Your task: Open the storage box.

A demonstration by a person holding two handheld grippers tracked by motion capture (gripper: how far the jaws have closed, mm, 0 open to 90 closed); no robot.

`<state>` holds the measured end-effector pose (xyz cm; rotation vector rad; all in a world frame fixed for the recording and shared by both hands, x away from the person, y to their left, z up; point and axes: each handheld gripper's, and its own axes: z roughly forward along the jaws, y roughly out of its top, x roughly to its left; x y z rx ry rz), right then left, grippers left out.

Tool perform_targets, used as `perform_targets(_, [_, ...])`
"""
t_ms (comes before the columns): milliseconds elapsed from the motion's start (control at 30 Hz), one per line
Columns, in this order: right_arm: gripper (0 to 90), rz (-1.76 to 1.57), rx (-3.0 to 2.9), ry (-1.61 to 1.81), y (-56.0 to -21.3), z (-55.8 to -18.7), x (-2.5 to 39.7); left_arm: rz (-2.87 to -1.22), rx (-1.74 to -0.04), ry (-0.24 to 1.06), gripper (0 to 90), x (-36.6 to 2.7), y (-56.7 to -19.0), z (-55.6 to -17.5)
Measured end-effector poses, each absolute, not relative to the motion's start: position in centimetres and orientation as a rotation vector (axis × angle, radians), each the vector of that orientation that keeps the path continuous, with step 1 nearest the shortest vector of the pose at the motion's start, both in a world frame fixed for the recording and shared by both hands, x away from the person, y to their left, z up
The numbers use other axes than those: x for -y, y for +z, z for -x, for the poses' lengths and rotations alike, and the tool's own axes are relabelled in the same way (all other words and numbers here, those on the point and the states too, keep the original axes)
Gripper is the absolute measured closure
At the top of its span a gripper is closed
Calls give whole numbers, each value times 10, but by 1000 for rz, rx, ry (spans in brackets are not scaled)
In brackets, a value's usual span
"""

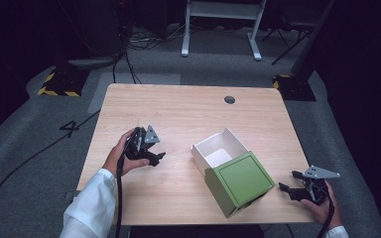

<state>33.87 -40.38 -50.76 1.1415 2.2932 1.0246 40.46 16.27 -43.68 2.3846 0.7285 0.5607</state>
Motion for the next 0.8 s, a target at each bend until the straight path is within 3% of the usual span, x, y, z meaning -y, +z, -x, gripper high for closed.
perform_targets(367, [194, -1138, -2292, 1023, -508, -339, 404, -2396, -734, 593, 181, -178, -452, -372])
perform_targets(800, [194, -1135, -2291, 1022, -508, -338, 404, -2344, -868, 582, 180, -207, -475, -341])
